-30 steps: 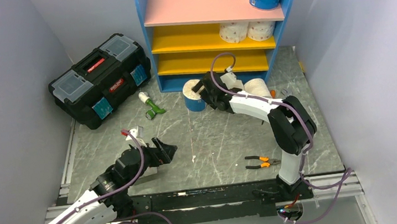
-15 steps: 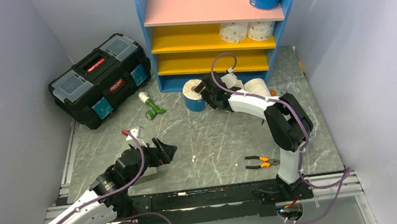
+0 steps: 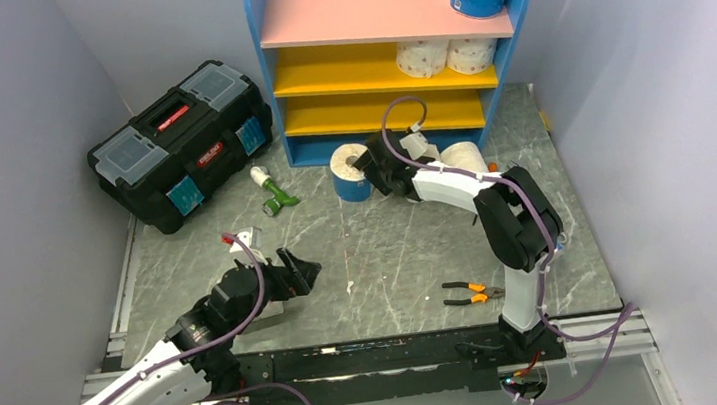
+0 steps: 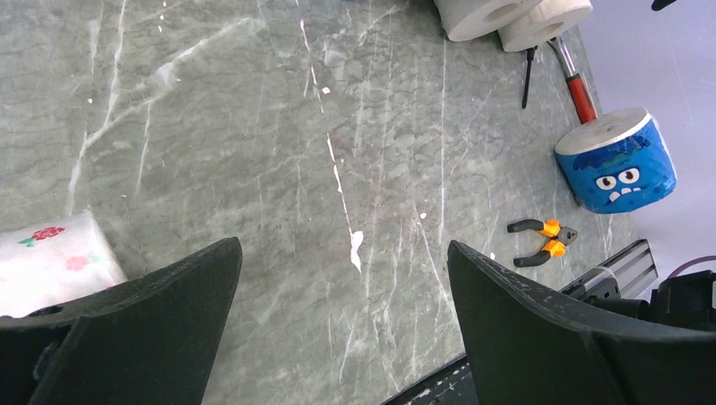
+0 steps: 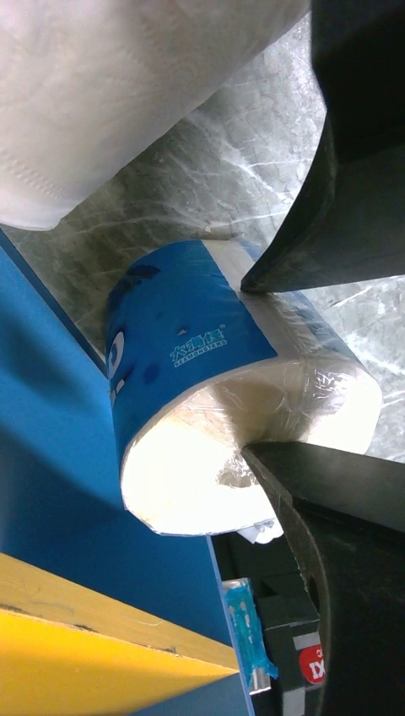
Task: Place and organize the paper towels onto the shelf
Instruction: Move the paper towel to the center of the board.
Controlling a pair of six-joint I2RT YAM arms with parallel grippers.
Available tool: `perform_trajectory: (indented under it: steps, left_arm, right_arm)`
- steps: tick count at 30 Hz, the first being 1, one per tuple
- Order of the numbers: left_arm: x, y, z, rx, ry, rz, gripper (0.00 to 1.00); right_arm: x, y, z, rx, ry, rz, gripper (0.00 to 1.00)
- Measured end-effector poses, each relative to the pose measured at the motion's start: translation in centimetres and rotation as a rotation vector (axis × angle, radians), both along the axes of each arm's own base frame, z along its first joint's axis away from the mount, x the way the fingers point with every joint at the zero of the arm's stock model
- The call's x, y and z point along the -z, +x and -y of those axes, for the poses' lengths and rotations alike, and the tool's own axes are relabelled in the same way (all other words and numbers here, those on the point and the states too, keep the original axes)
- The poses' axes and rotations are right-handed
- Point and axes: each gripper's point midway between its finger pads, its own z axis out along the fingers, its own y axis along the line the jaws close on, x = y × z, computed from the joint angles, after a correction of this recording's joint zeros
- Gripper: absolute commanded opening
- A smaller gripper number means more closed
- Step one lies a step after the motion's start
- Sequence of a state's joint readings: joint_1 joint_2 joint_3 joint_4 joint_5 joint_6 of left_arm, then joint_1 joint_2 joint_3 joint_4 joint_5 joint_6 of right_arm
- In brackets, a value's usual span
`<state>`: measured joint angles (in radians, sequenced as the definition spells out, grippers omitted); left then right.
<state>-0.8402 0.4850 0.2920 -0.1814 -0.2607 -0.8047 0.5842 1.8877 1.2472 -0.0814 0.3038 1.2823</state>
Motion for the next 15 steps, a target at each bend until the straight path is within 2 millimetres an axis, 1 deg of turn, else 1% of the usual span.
perform_trajectory:
  steps: [5,8,11,15]
  left_arm:
    - [0.0,0.0,0.0,0.0,0.001,-0.001,0.99]
    - [0.0,0.0,0.0,0.0,0.001,-0.001,0.99]
    - [0.0,0.0,0.0,0.0,0.0,-0.001,0.99]
    - [0.0,0.0,0.0,0.0,0.0,-0.001,0.99]
  right_arm:
    - [-0.2,0.0,0.0,-0.018,-0.007,0.006,0.49]
    - [-0.4,-0.3,0.1,-0.038,-0.02,0.012,0.46]
    - [-0.7,-1.4,0.7,-0.059,-0.04,0.006,0.46]
    - [-1.2,-4.4,2.6,-0.098,-0.098,-0.02,0.46]
